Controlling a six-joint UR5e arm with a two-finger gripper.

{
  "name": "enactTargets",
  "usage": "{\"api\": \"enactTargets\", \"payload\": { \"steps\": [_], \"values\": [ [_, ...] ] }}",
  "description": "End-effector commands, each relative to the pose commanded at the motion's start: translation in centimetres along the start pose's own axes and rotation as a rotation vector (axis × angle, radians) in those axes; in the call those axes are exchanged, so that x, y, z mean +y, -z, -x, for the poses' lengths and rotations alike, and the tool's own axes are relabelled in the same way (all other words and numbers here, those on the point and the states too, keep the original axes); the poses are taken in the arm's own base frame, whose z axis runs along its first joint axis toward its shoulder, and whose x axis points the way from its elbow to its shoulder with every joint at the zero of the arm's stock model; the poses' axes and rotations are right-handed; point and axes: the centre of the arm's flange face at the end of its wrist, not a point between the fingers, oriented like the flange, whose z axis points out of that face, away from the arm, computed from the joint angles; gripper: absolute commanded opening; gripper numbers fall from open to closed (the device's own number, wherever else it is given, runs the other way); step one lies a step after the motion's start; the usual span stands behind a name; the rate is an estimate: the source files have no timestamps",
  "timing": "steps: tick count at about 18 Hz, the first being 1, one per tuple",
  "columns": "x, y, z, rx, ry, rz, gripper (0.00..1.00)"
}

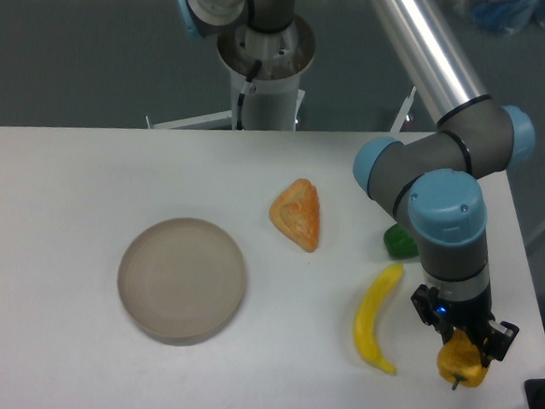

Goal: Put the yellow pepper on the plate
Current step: 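Grasp the yellow bell pepper with the gripper and lift it, then carry the held yellow pepper over to the beige plate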

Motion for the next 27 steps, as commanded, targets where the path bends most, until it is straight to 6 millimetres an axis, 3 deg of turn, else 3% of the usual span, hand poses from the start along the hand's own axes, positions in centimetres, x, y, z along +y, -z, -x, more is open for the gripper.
{"api": "enactTargets", "payload": {
  "steps": [8, 12, 15, 17, 21, 25, 27],
  "values": [
    [-0.1, 0.9, -0.3, 0.004, 0.016, -0.018, 0.54],
    [-1.3, 0.9, -1.1, 0.026, 0.059, -0.050, 0.53],
    [-2.8, 3.4, -2.6, 0.047, 0.108, -0.065, 0.53],
    [-4.3, 6.4, -4.6, 0.085, 0.147, -0.070, 0.53],
    [-4.3, 10.7, -8.0, 0.148, 0.248, -0.148, 0.53],
    [-3.5, 12.0, -9.6, 0.178, 0.244, -0.147, 0.53],
    [-4.1, 12.3, -10.2, 0.193, 0.254, -0.149, 0.53]
  ]
}}
